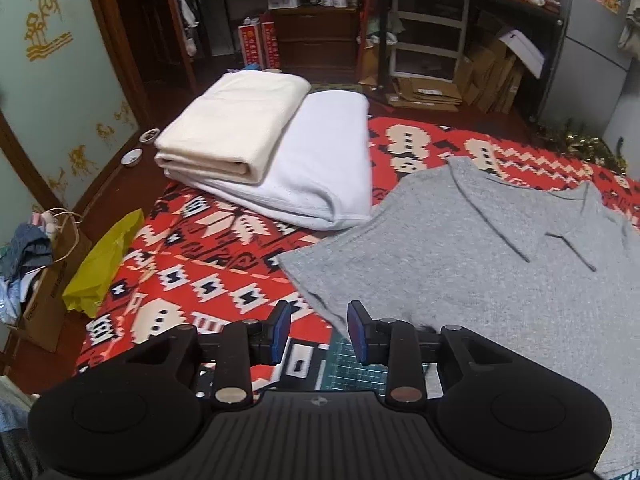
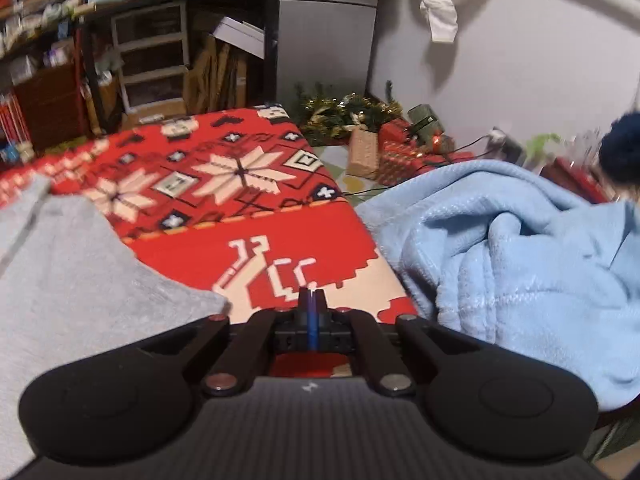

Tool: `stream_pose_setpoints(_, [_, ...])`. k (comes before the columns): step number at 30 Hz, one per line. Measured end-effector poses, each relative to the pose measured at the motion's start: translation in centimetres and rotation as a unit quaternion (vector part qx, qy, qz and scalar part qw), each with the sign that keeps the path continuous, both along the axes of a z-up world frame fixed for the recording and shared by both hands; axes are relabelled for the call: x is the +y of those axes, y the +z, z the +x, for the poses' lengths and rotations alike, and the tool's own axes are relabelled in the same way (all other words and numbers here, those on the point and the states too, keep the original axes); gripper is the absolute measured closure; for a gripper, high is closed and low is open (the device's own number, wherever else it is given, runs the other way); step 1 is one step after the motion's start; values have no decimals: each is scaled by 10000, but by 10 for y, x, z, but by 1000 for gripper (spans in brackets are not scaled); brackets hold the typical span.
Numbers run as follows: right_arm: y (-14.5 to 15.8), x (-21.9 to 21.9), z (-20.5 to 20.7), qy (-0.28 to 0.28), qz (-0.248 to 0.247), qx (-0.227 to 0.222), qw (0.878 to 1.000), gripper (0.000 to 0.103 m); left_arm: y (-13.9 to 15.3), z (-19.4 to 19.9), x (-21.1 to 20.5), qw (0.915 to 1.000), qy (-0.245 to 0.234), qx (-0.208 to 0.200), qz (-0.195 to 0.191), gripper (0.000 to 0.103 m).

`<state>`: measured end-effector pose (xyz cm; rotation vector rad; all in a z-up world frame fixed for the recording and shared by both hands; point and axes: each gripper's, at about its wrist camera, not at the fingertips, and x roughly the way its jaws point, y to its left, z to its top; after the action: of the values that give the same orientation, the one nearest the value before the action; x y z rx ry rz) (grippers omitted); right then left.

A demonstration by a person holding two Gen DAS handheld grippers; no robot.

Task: Fold clothes

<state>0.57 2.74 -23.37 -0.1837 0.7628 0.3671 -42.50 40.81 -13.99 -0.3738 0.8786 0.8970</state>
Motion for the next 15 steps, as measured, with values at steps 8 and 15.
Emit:
stream_pose_setpoints(8, [45, 3, -59, 739, 909, 444, 9921, 89, -9, 22, -16, 9974, -537, -368, -299, 72])
stream_pose_setpoints(15, [53, 39, -145, 1719, 1035, 1012, 9744, 81, -39, 44, -46, 9875, -1263, -427, -844, 72])
